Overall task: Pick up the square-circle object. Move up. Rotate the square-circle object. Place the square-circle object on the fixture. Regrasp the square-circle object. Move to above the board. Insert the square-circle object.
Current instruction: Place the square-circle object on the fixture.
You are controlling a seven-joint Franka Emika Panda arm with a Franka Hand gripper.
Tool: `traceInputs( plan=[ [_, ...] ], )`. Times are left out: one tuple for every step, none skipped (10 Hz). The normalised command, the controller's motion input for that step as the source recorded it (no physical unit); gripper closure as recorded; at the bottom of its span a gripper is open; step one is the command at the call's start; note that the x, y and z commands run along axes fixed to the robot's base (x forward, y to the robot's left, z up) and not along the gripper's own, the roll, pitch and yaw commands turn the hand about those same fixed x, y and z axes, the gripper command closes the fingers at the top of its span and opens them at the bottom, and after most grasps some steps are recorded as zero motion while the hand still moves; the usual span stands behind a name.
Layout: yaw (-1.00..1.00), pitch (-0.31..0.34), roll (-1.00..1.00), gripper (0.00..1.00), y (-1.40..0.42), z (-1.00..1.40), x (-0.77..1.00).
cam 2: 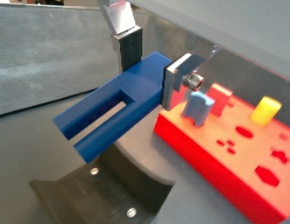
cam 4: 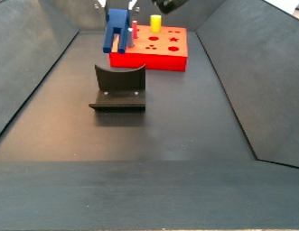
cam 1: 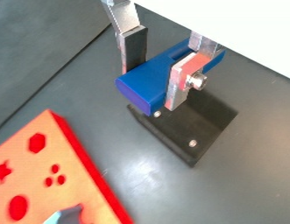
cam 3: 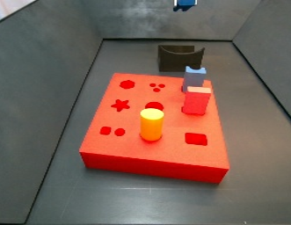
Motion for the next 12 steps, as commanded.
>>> traceInputs(
  plan=[
    [-0.05, 0.129, -1.0, 1.0, 0.04, -0.01, 0.07],
    [-0.08, 0.126, -0.82, 1.0, 0.05, -0.01, 0.07],
    [-0.1, 0.118, -0.65, 1.0, 0.05, -0.02, 0.08],
    [-0.11, 0.109, -0.49, 1.0, 0.05, -0.03, 0.09],
    [-0.11, 0.096, -0.33, 1.0, 0.05, -0.02, 0.09],
    [-0.11, 0.066, -0.21, 1.0, 0.03, -0.01, 0.08],
    [-0.04, 0.171, -1.0, 1.0, 0.13, -1.0, 0.13],
    [-0.04, 0.162, -1.0, 1.0, 0.14, -1.0, 0.13],
    [-0.1, 0.199, -0.97, 1.0, 0.14, -1.0, 0.15],
    [-0.12, 0.197, -0.87, 1.0, 0.14, -1.0, 0.16],
    [-0.16, 0.164, -0.67, 1.0, 0.14, -1.0, 0.17],
    [-0.17, 0.144, -0.56, 1.0, 0.14, -1.0, 0.18]
  ],
)
